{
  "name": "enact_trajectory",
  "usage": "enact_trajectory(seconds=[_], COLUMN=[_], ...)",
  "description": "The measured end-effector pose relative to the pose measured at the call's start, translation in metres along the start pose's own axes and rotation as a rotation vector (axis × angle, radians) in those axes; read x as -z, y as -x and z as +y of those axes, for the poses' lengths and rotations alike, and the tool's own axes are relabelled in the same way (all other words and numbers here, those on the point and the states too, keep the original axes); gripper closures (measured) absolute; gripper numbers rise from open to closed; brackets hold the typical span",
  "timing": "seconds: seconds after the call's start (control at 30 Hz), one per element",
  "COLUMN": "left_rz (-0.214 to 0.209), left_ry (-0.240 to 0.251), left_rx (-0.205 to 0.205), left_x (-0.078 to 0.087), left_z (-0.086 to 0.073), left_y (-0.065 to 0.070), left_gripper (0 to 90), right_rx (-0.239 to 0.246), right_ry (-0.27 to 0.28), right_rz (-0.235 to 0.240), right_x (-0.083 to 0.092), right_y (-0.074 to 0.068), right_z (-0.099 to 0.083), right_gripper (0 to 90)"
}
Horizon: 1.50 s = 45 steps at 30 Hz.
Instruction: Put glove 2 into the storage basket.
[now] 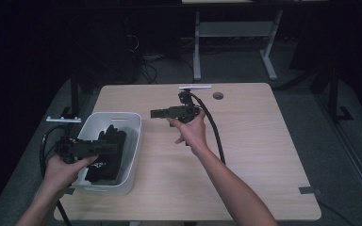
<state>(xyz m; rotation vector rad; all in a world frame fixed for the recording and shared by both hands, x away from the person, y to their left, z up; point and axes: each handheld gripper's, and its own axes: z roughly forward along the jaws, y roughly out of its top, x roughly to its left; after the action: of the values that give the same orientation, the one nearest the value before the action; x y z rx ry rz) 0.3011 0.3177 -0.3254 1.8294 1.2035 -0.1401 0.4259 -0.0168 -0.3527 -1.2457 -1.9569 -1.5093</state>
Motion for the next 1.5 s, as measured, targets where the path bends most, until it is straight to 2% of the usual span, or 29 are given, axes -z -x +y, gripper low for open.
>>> enact_trajectory(seconds=[0.17, 0.83, 1.5], left_rz=[0.002, -0.005, -0.025], left_ry=[-0.008, -0.034, -0.053], left_rx=[-0.002, -0.056, -0.099], left_x=[-0.006, -0.035, -0.065], left_z=[0.004, 0.022, 0.031], left_y=[0.003, 0.028, 0.05], left_gripper=[21.4, 19.9, 18.9], right_rx=[-0.013, -0.023, -0.027], right_ry=[0.011, 0.058, 0.093], right_rz=[0.004, -0.012, -0.048], right_x=[0.009, 0.056, 0.1], right_y=[0.005, 0.019, 0.029], right_z=[-0.001, -0.004, -0.008], right_gripper=[40.2, 38.3, 37.7])
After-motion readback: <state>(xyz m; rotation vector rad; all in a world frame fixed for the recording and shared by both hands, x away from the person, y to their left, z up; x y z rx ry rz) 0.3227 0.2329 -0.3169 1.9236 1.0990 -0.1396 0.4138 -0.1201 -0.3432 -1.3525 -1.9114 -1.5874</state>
